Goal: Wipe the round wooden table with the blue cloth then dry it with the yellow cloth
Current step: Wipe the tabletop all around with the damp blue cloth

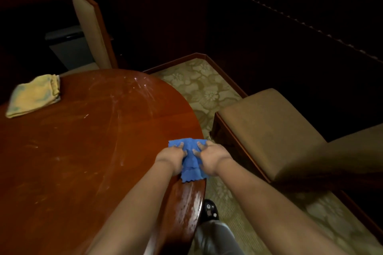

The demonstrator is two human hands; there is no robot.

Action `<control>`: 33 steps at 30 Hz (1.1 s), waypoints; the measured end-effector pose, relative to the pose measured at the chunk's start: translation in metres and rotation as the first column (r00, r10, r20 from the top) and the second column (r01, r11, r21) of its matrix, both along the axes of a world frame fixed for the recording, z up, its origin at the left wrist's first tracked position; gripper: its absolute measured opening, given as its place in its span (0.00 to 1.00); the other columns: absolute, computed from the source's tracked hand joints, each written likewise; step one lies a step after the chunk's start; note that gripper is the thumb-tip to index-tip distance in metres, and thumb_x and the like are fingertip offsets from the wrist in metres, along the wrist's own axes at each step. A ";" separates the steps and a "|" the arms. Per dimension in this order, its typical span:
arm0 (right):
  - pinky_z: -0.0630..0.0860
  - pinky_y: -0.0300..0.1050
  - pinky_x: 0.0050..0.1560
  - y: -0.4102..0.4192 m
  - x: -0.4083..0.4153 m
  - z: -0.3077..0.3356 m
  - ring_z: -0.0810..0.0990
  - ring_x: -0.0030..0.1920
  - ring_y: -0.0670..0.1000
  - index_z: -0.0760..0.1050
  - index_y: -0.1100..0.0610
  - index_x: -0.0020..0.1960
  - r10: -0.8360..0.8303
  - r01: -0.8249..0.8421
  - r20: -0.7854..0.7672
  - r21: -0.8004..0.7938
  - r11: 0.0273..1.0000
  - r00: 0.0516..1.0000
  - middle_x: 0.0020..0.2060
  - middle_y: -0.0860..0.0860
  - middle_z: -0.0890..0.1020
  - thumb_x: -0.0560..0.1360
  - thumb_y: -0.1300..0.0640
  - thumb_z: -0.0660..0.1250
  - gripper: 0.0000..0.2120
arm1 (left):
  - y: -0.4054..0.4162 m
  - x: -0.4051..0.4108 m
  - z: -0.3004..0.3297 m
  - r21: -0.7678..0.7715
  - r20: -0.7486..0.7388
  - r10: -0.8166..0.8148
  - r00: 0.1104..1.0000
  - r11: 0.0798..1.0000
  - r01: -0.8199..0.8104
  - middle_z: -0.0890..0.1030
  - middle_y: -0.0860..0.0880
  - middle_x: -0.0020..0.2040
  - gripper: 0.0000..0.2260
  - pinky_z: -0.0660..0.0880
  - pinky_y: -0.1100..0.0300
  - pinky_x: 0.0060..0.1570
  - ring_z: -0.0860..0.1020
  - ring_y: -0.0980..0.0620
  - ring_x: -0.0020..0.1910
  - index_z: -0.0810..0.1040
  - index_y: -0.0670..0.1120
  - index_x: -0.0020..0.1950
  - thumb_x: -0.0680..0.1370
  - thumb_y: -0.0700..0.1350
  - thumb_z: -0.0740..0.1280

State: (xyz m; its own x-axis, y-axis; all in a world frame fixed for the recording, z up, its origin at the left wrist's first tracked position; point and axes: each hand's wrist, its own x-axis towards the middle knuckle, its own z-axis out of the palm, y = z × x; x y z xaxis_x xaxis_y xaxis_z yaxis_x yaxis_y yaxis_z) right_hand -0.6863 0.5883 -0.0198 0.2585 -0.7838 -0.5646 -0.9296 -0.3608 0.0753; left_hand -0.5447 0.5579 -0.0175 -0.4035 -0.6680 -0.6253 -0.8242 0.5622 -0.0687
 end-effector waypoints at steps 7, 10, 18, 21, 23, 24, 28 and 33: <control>0.63 0.50 0.68 -0.075 -0.007 -0.010 0.48 0.77 0.55 0.44 0.50 0.79 0.043 -0.043 -0.012 -0.030 0.999 0.999 0.78 0.53 0.47 0.83 0.48 0.52 0.28 | -0.067 -0.011 0.004 -0.015 0.058 0.041 0.997 0.999 -0.040 0.45 0.47 0.79 0.26 0.69 0.52 0.63 0.58 0.45 0.75 0.54 0.48 0.78 0.83 0.49 0.58; 0.62 0.51 0.71 -0.110 -0.010 -0.015 0.48 0.77 0.55 0.44 0.50 0.79 0.076 -0.076 -0.009 -0.036 0.996 0.997 0.78 0.53 0.47 0.83 0.47 0.52 0.29 | -0.097 -0.015 0.004 -0.024 0.071 0.065 0.995 0.998 -0.063 0.46 0.47 0.79 0.26 0.70 0.52 0.61 0.62 0.46 0.74 0.55 0.47 0.78 0.82 0.50 0.58; 0.65 0.50 0.68 -0.147 -0.013 -0.010 0.50 0.76 0.55 0.46 0.50 0.79 0.083 -0.081 0.041 -0.056 0.995 0.996 0.78 0.51 0.48 0.83 0.47 0.52 0.28 | -0.129 -0.011 0.002 -0.054 0.064 0.118 0.991 0.992 -0.115 0.47 0.47 0.79 0.25 0.70 0.52 0.60 0.65 0.45 0.71 0.57 0.48 0.78 0.82 0.51 0.58; 0.63 0.51 0.69 -0.134 -0.011 -0.010 0.49 0.76 0.55 0.45 0.49 0.79 0.053 -0.050 0.046 -0.061 0.997 0.998 0.78 0.51 0.47 0.83 0.47 0.50 0.28 | -0.117 -0.010 0.003 -0.057 0.066 0.133 0.989 0.990 -0.130 0.47 0.48 0.79 0.26 0.70 0.52 0.60 0.65 0.44 0.72 0.55 0.48 0.78 0.82 0.51 0.57; 0.62 0.51 0.70 -0.121 -0.009 -0.009 0.50 0.76 0.56 0.45 0.49 0.79 0.053 -0.051 0.041 -0.059 0.997 0.998 0.78 0.51 0.47 0.83 0.47 0.51 0.27 | -0.105 -0.007 0.003 -0.051 0.073 0.135 0.988 0.990 -0.132 0.47 0.48 0.79 0.26 0.71 0.51 0.59 0.65 0.44 0.71 0.55 0.48 0.78 0.82 0.51 0.57; 0.62 0.51 0.70 -0.113 -0.008 -0.008 0.50 0.76 0.56 0.45 0.49 0.79 0.061 -0.059 0.036 -0.052 0.997 0.998 0.78 0.51 0.46 0.83 0.48 0.51 0.27 | -0.097 -0.006 0.004 -0.046 0.080 0.134 0.988 0.990 -0.131 0.47 0.48 0.79 0.26 0.71 0.51 0.58 0.66 0.44 0.71 0.55 0.48 0.78 0.82 0.51 0.57; 0.65 0.51 0.67 -0.074 0.000 -0.004 0.51 0.76 0.55 0.44 0.49 0.79 0.079 -0.078 0.016 -0.039 0.996 0.997 0.78 0.51 0.46 0.83 0.47 0.51 0.28 | -0.060 0.003 0.004 -0.045 0.096 0.097 0.991 0.995 -0.093 0.46 0.48 0.79 0.26 0.71 0.51 0.60 0.63 0.45 0.73 0.53 0.47 0.79 0.82 0.51 0.57; 0.64 0.50 0.68 -0.021 0.011 0.000 0.51 0.75 0.56 0.44 0.49 0.79 0.075 -0.074 0.013 -0.024 0.997 0.997 0.78 0.52 0.46 0.83 0.46 0.51 0.28 | -0.009 0.016 0.001 -0.047 0.087 0.079 0.993 0.996 -0.075 0.47 0.48 0.79 0.25 0.73 0.50 0.60 0.64 0.46 0.73 0.57 0.47 0.78 0.82 0.51 0.58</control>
